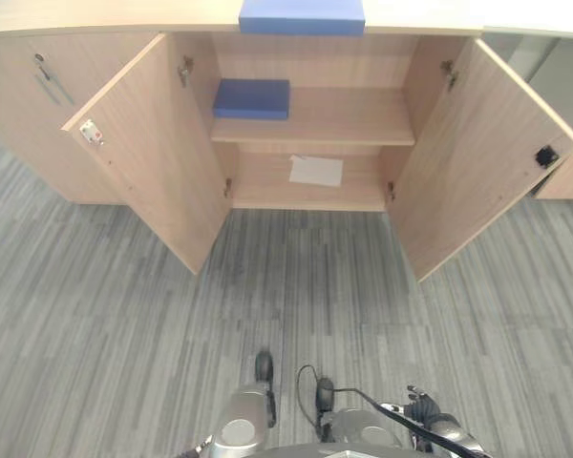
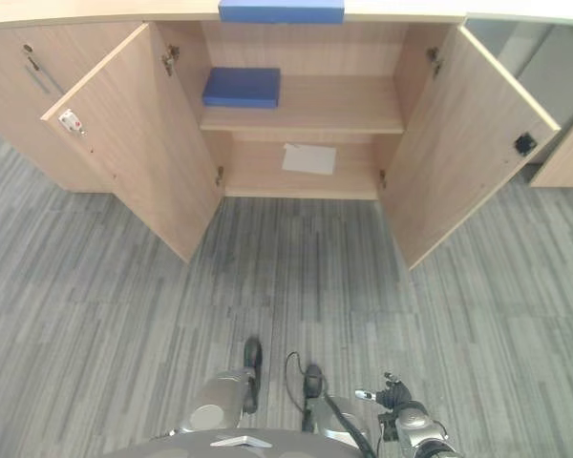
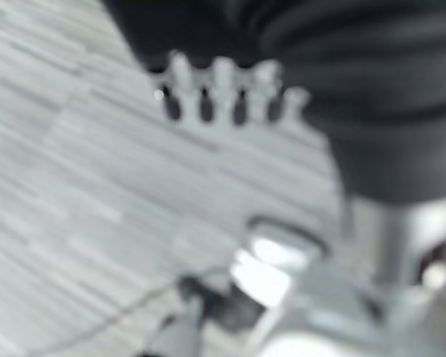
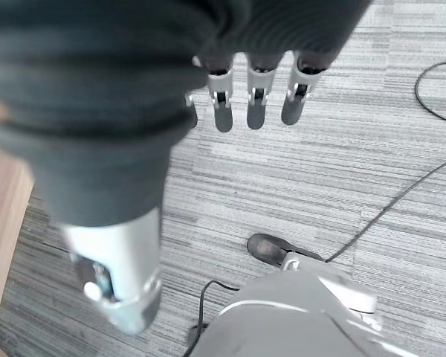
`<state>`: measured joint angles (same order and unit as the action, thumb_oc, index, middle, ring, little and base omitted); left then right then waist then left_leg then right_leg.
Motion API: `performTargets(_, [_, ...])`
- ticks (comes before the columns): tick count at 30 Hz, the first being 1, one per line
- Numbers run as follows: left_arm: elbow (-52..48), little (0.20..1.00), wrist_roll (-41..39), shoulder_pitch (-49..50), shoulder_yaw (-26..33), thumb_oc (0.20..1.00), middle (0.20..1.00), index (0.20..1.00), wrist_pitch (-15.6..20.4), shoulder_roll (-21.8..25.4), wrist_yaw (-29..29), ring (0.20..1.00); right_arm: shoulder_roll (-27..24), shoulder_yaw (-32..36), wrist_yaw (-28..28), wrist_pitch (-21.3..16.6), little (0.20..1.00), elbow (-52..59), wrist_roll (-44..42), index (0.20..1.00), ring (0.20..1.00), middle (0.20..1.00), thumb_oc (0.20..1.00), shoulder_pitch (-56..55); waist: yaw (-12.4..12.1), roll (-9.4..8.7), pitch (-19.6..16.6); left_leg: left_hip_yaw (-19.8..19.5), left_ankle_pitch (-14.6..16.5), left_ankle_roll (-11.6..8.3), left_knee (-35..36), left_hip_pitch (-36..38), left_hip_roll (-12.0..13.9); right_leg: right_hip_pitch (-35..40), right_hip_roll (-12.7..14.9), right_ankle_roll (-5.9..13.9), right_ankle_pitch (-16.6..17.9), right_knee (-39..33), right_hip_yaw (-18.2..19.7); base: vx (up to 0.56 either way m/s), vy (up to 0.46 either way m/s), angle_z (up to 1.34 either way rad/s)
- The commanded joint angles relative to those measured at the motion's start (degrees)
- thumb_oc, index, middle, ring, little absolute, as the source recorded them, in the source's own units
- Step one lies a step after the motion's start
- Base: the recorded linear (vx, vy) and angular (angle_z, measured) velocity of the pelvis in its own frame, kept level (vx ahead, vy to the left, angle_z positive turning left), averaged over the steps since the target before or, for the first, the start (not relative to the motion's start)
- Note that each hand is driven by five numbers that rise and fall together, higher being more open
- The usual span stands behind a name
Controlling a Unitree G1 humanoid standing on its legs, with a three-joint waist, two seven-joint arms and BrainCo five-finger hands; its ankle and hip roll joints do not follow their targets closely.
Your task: Put the empty folder in the office cabinet
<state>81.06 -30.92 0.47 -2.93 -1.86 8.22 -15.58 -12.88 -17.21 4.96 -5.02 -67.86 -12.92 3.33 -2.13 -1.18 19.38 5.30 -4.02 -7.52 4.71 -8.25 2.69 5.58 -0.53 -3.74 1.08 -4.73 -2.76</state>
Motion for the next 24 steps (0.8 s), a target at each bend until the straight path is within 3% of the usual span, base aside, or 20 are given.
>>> performTargets(1, [-2.32,1.000,1.61,2.54,-0.46,1.000,1.000,1.000,2.33,0.65,-1.40,1.000,-2.27,0.68,-0.36,-3.90,1.000,2.26,-2.21,1.000,1.000,1.000,1.000,-2.90,-0.10,0.33,-2.15,2.47,-6.90,3.59,-5.41,-4.89,1.18,7.06,-2.54,2.28,-6.54,4.73,-0.40,0.31,0.155,0.20])
performTargets(3, [-2.24,1.000,1.26,2.52,-0.56,1.000,1.000,1.000,2.87,0.50,-1.56,1.000,-2.39,1.03,-1.51,-5.29,1.000,2.11,-0.66,1.000,1.000,1.000,1.000,-3.37,0.08,0.64,-2.03,3.29,-7.18,3.17,-4.83,-5.32,1.64,7.93,-2.34,2.41,-7.24,5.00,0.20,0.27,0.151,0.06])
performTargets(9, [-2.64,1.000,2.35,2.89,-0.36,1.000,1.000,1.000,3.53,1.23,-1.32,1.000,-2.76,1.27,-3.62,-10.85,1.000,1.27,4.60,1.000,1.000,1.000,1.000,-3.02,-0.81,-0.20,-3.04,3.27,-2.89,4.78,-7.01,-4.37,0.37,10.51,-0.22,3.49,-8.90,4.79,1.82,0.26,0.106,-0.56])
performTargets(11, [-2.64,1.000,3.35,3.18,-0.10,1.000,1.000,1.000,4.07,2.30,-1.72,1.000,-2.76,0.34,-2.91,-11.17,1.000,3.03,6.14,1.000,1.000,1.000,1.000,-2.26,-1.49,-0.95,-4.50,2.32,0.34,6.62,-8.74,-3.67,-1.54,11.98,1.68,4.38,-10.10,4.80,2.04,0.43,0.209,-0.46])
performTargets(14, [-3.12,1.000,5.15,2.67,-0.47,1.000,1.000,1.000,3.84,3.47,-2.43,1.000,-2.39,-1.94,-4.33,-8.42,1.000,5.84,8.03,1.000,1.000,1.000,1.000,-1.57,-1.57,-1.23,-6.11,1.50,1.89,8.67,-8.10,-2.33,-3.27,11.60,3.31,5.37,-10.43,7.45,1.37,0.31,0.209,-0.07])
performTargets(15, [-2.94,1.000,5.46,1.75,-1.37,1.000,1.000,1.000,3.98,4.11,-2.82,1.000,-2.15,-3.09,-6.41,-6.34,1.000,7.17,9.54,1.000,1.000,1.000,1.000,-0.55,-1.21,-0.97,-6.89,0.86,2.51,10.21,-6.45,-0.19,-4.13,9.20,4.94,6.35,-8.90,13.72,-0.59,0.20,0.166,0.07])
performTargets(16, [-2.93,1.000,5.41,1.70,-1.42,1.000,1.000,1.000,4.00,4.13,-2.84,1.000,-2.13,-3.14,-6.50,-6.25,1.000,7.23,9.66,1.000,1.000,1.000,1.000,-0.49,-1.17,-0.99,-6.93,0.83,2.53,10.32,-6.34,-0.09,-4.23,8.96,5.10,6.47,-8.77,14.23,-0.73,0.22,0.198,0.04])
performTargets(18, [-3.08,1.000,5.05,1.15,-1.99,1.000,1.000,1.000,4.13,4.46,-2.62,1.000,-2.02,-4.00,-6.76,-5.25,1.000,7.93,10.04,1.000,1.000,1.000,1.000,0.35,-0.88,-0.59,-7.09,0.64,2.92,11.64,-5.17,1.61,-4.95,5.56,6.76,8.15,-4.87,22.51,-2.94,0.16,0.185,0.03])
performTargets(19, [-3.11,1.000,5.89,0.86,-2.65,1.000,1.000,1.000,5.13,4.61,-2.05,1.000,-1.68,-5.25,-7.12,-4.51,1.000,8.03,11.39,1.000,1.000,1.000,1.000,1.47,-0.58,0.57,-6.80,0.86,3.58,12.91,-3.71,4.38,-5.16,-1.12,8.89,10.02,0.09,34.58,-5.22,0.16,0.198,0.03])
performTargets(23, [-3.14,1.000,4.57,0.50,-3.53,1.000,1.000,1.000,6.60,4.91,-1.94,1.000,-1.66,-5.68,-8.63,-4.93,1.000,8.14,8.57,1.000,1.000,1.000,1.000,2.73,-0.06,1.25,-5.85,0.98,4.45,13.01,-2.36,7.54,-4.71,-6.43,8.96,9.68,-0.38,35.81,-6.91,0.14,0.017,0.01])
performTargets(24, [-4.12,1.000,3.88,0.03,-3.60,1.000,1.000,1.000,7.11,5.62,-2.19,1.000,-2.09,-5.87,-8.81,-4.41,1.000,9.66,7.71,1.000,1.000,1.000,1.000,3.43,0.83,1.40,-4.96,1.16,4.71,12.41,-1.77,9.03,-4.07,-9.31,7.53,9.52,-1.77,30.74,-7.49,0.11,-0.133,0.12])
